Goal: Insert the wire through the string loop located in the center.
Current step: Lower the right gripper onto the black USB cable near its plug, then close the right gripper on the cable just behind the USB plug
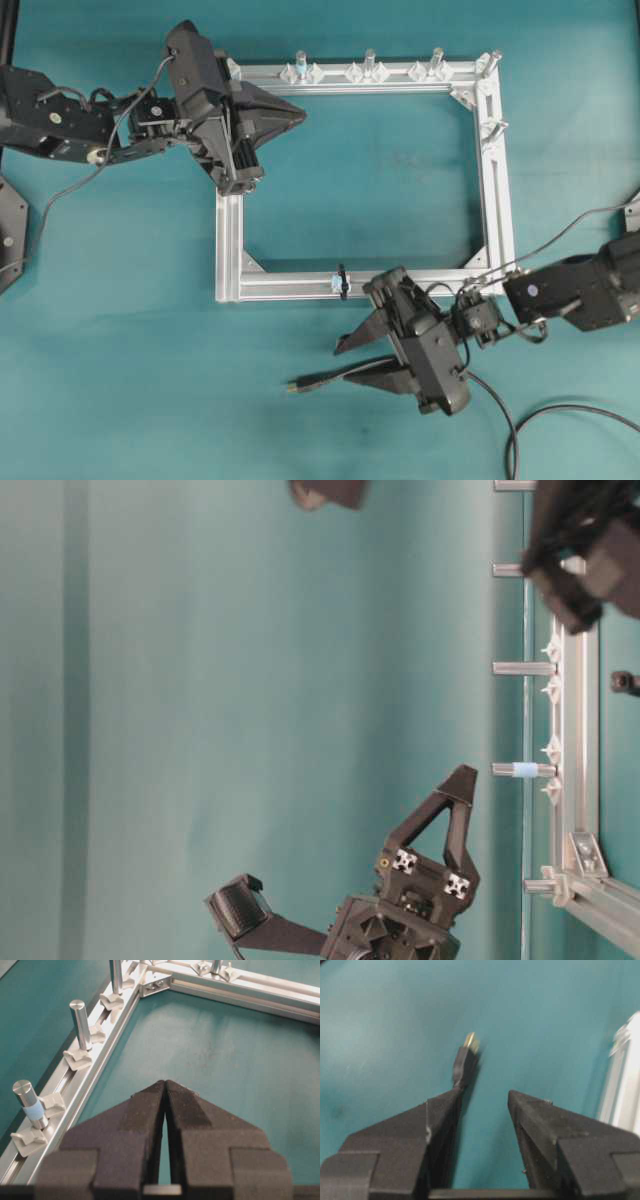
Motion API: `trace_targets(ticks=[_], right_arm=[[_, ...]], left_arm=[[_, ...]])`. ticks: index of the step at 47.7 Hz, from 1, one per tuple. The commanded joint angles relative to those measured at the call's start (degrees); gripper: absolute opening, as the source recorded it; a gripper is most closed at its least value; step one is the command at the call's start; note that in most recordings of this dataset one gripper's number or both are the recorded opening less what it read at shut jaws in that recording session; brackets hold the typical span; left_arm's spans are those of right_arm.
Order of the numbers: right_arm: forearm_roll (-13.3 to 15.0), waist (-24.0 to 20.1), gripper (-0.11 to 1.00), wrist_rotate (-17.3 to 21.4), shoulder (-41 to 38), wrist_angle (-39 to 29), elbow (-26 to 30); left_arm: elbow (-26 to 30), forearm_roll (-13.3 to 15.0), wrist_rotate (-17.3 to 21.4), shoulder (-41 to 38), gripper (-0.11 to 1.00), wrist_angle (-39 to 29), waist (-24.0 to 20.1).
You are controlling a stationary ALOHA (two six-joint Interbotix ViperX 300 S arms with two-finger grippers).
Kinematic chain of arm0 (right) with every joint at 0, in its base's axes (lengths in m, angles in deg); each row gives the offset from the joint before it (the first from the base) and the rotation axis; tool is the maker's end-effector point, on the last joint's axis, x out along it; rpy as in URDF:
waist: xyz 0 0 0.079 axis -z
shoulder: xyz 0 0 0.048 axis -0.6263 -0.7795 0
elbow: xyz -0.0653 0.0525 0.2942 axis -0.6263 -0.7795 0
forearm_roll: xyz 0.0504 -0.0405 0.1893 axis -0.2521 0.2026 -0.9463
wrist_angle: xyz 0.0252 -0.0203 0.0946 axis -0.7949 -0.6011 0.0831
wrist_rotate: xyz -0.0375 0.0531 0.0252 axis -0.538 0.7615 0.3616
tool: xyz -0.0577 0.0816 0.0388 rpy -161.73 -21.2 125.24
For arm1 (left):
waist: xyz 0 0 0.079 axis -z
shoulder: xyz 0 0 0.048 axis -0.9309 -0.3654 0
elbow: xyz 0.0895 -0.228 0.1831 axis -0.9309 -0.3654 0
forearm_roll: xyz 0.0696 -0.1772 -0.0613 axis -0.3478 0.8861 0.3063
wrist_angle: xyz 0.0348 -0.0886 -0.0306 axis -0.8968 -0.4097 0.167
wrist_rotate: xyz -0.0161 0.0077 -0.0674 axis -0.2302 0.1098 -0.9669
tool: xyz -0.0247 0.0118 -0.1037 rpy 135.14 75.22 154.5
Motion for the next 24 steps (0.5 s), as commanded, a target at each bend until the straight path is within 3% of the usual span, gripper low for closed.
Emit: trace_targets(ticks=[1, 24], right_arm=[[-0.1, -0.8, 0.48, 0.2, -0.2, 0.4, 1.5], [-0.1, -1.7, 0.48, 0.2, -4.5, -0.7, 3.6]], left_arm=[[0.6, -0.2, -0.4, 1.2, 0.0, -0.3, 0.2], [0.9, -0.2, -0.4, 1.4, 0.0, -1.4, 0.3]])
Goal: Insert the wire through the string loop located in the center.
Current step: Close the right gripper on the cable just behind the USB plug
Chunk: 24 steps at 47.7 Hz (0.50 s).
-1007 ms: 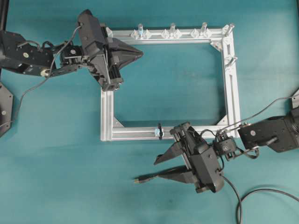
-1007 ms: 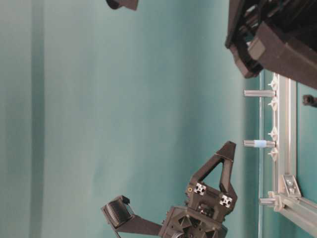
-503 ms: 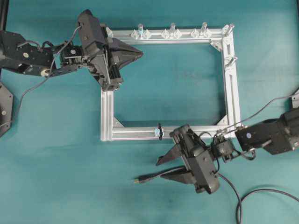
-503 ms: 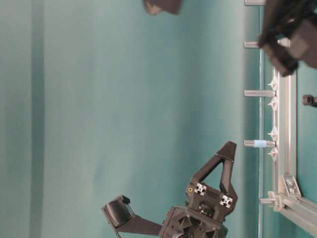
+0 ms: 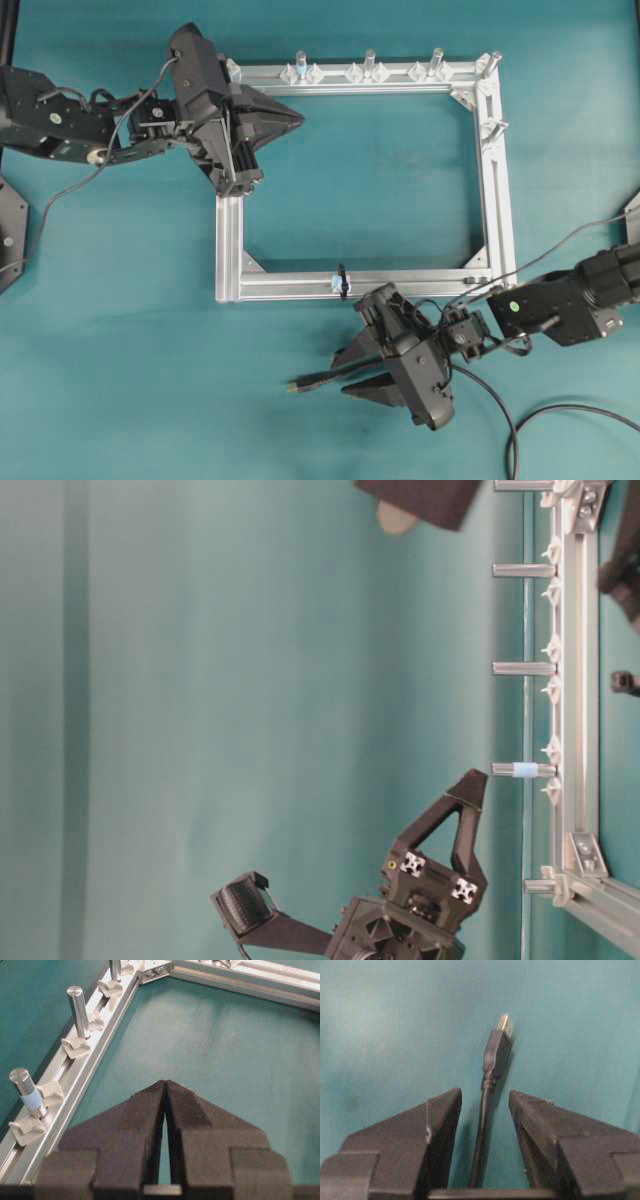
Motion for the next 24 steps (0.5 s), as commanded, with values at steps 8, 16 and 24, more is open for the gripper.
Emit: trace_targets(ticks=[8, 16, 24], right_arm=[[-0.1, -0.3, 0.48, 0.0, -0.2, -0.2, 1.0], [-0.1, -0.3, 0.48, 0.0, -0.2, -1.1, 0.9], [-0.1, -0.3, 0.47, 0.0, -0.2, -1.7, 1.0]], left_arm=[[0.9, -0.3, -0.4, 1.4, 0.0, 0.3, 0.7], [0.9, -0.3, -0.4, 1.4, 0.0, 0.3, 1.0], [0.9, -0.2, -0.4, 1.4, 0.0, 0.4, 1.0]])
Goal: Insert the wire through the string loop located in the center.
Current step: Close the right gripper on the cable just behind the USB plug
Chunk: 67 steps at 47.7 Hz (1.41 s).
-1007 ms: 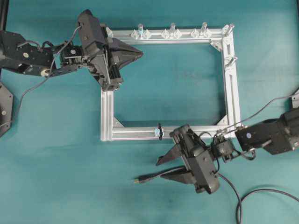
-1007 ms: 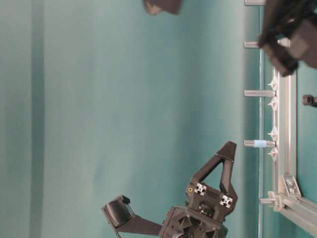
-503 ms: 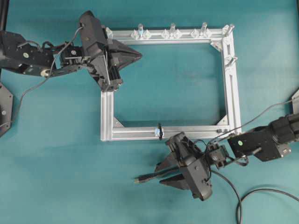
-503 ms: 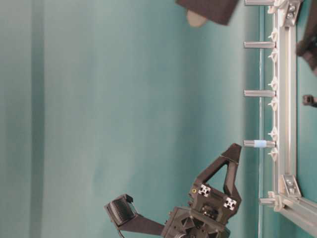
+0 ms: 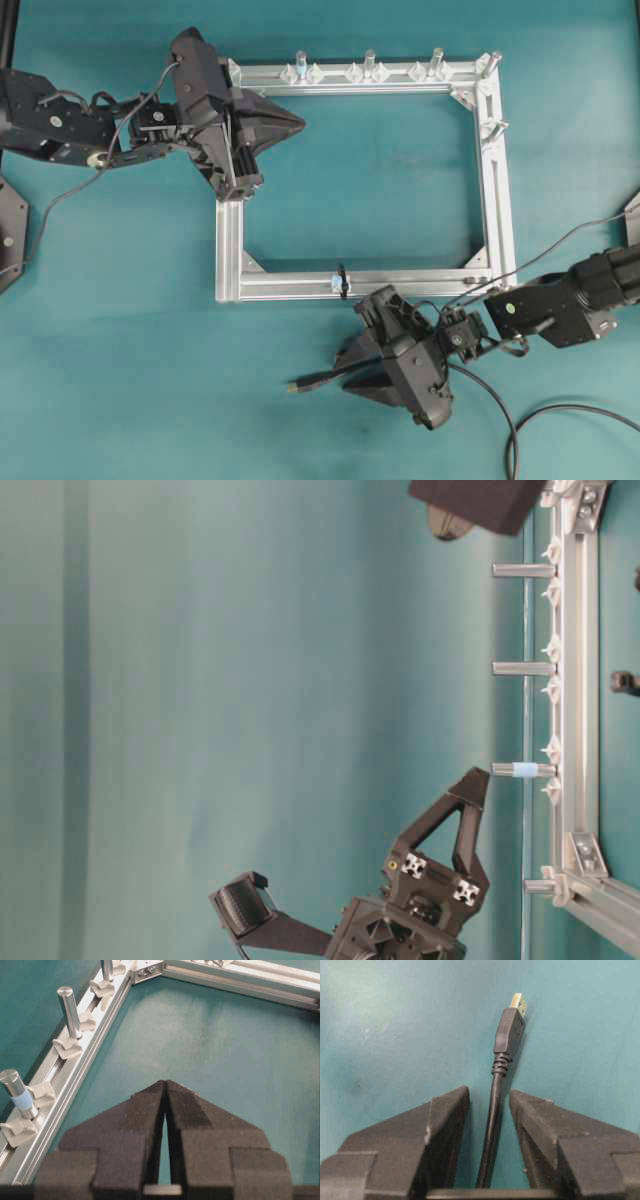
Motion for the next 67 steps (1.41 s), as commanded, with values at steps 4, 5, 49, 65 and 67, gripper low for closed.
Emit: trace_targets(ticks=[4, 5, 49, 65, 67], right_arm=[[-0.1, -0.2, 0.4, -0.1, 0.9, -1.0, 0.7], [-0.1, -0.3, 0.37, -0.2, 0.9, -1.3, 0.7], [-0.1, -0.3, 0.07, -0.2, 3.6, -5.2, 0.7], [-0.1, -0.3, 0.07, -0.3, 10.5, -9.8, -0.5], [-0.1, -0.3, 0.07, -0.3, 11.7, -10.0, -1.0]], left_arm=[[0.9, -0.3, -0.4, 1.5, 0.0, 0.3, 0.2], [0.9, -0.2, -0.4, 1.4, 0.0, 0.3, 0.2], [0.3, -0.2, -0.4, 1.5, 0.0, 0.3, 0.7], [0.3, -0.2, -0.4, 1.5, 0.0, 0.3, 0.8], [0.3, -0.3, -0.4, 1.5, 0.0, 0.3, 0.8]])
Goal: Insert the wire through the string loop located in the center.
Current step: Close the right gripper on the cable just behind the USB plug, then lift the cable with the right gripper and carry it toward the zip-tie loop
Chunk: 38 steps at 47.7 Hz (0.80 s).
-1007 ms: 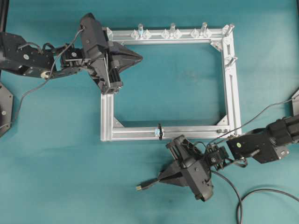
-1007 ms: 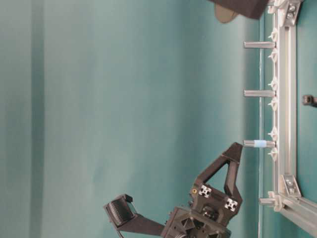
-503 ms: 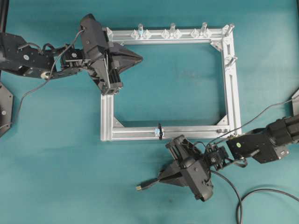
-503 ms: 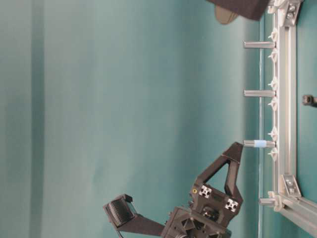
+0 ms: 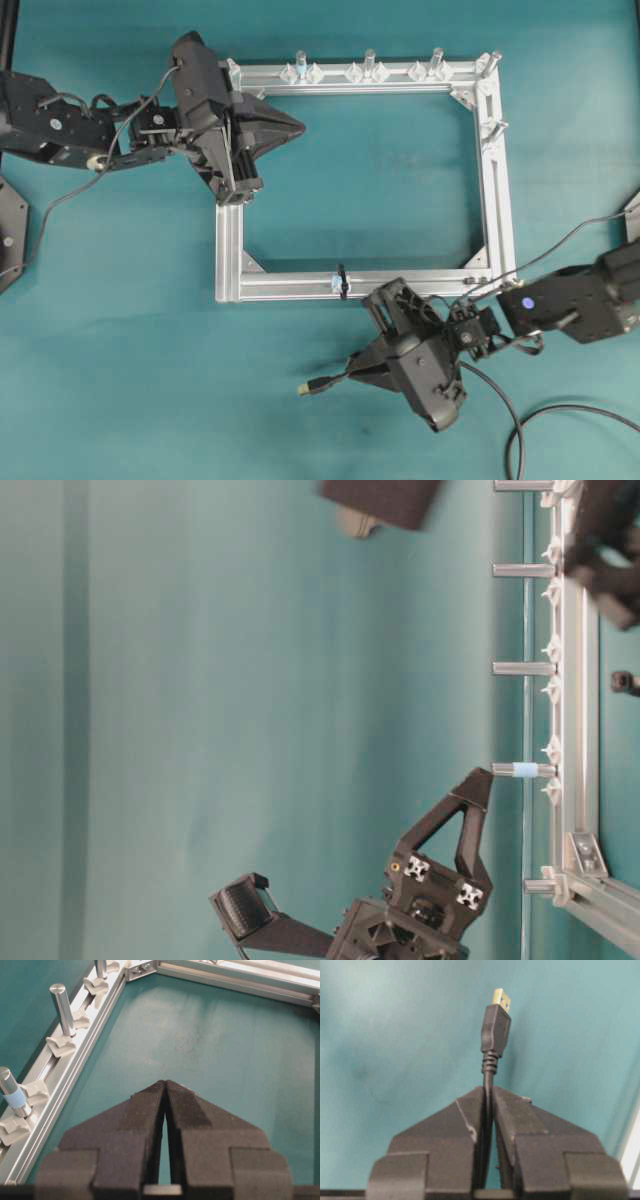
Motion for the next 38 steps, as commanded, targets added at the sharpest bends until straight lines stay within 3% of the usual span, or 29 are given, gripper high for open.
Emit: trace_targets(ticks=[1, 18, 38], right_arm=[[-0.1, -0.2, 0.07, -0.1, 4.0, -0.3, -0.2], [-0.1, -0.2, 0.07, -0.1, 10.5, -1.3, -3.8], [-0.1, -0.2, 0.07, -0.1, 11.2, -2.3, -3.6]], left_arm=[[0.4, -0.1, -0.4, 1.5, 0.0, 0.3, 0.3], [0.0, -0.2, -0.3, 1.8, 0.0, 0.3, 0.4], [-0.4, -0.1, -0.3, 1.8, 0.0, 0.3, 0.9]])
